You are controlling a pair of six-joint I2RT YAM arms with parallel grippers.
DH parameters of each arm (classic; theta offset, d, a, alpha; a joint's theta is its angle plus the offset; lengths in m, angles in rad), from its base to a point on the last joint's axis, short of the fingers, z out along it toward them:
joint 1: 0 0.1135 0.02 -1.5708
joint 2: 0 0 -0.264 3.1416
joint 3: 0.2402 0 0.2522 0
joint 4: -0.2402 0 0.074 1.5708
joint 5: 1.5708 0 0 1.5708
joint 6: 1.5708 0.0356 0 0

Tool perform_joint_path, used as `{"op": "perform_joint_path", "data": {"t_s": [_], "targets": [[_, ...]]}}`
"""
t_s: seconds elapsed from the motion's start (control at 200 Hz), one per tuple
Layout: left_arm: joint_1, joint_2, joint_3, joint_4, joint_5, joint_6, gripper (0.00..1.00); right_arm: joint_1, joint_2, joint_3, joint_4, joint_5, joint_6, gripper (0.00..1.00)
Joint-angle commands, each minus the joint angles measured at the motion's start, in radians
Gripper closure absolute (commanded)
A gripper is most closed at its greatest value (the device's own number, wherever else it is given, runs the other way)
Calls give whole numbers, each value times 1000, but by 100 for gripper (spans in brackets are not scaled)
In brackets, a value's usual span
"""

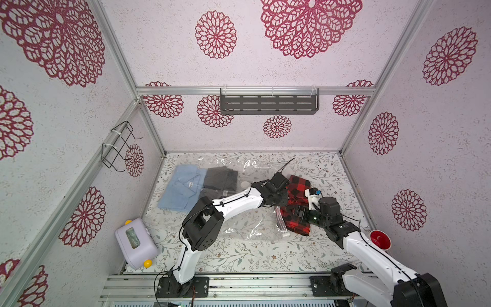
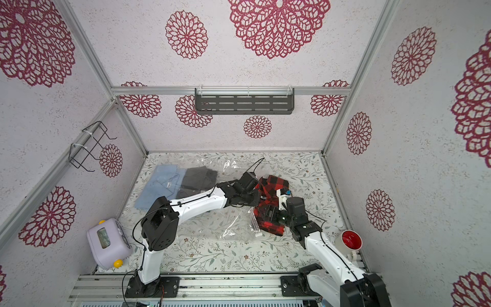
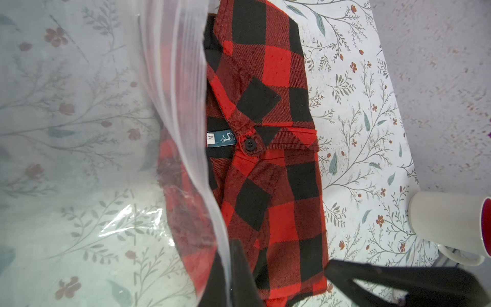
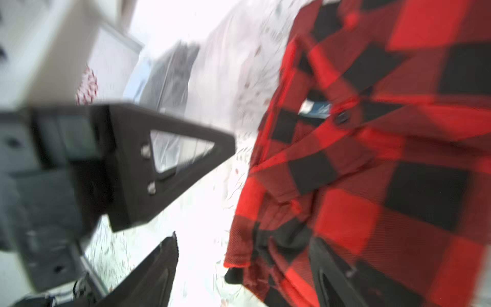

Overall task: Place the folded shirt into the vacuum bag
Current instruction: Place the shirt in the vacuum bag.

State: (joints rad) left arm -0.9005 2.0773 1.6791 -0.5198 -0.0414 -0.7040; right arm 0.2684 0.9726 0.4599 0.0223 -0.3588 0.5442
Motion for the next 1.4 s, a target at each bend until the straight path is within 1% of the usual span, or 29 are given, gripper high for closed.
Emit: {"op": "perform_joint_path", "data": {"t_s": [0.0, 0.15, 0.28, 0.42, 0.565, 0.65, 0.771, 0.811, 0.851, 0.911, 0.961, 0.991, 1.071, 1.146, 1.236, 1.396], "targets": [[-18, 27, 62, -73, -79, 41, 100, -100, -9, -16, 4, -18, 15, 18], [-32, 65, 128, -153, -130, 58, 100, -262, 71, -22, 85, -37, 1, 18], [-34, 93, 157, -186, -129, 61, 100, -346, 199, -13, 180, -60, -4, 18], [-34, 110, 170, -193, -121, 65, 100, -378, 381, 32, 263, -88, -17, 19], [-37, 126, 192, -197, -101, 78, 100, -388, 550, 80, 340, -153, -17, 19], [-37, 130, 201, -191, -80, 85, 100, -388, 624, 109, 372, -189, -10, 21], [-37, 130, 214, -190, -62, 93, 100, -383, 717, 154, 395, -238, -12, 27], [-37, 130, 218, -188, -59, 96, 100, -379, 745, 167, 396, -250, -16, 29], [-37, 131, 223, -189, -57, 99, 100, -372, 769, 177, 402, -260, -19, 35], [-37, 134, 229, -189, -53, 100, 100, -358, 795, 187, 417, -274, -18, 46], [-37, 136, 236, -190, -49, 103, 100, -346, 806, 192, 426, -278, -20, 59], [-37, 139, 240, -191, -48, 103, 100, -337, 806, 192, 434, -279, -20, 65], [-37, 141, 248, -193, -46, 103, 100, -317, 784, 185, 454, -279, -25, 73], [-37, 141, 254, -200, -43, 100, 100, -296, 758, 179, 473, -276, -40, 83], [-38, 133, 252, -201, -43, 98, 100, -269, 731, 175, 489, -269, -58, 88], [-38, 133, 255, -201, -46, 96, 100, -203, 706, 182, 510, -257, -66, 91]]}}
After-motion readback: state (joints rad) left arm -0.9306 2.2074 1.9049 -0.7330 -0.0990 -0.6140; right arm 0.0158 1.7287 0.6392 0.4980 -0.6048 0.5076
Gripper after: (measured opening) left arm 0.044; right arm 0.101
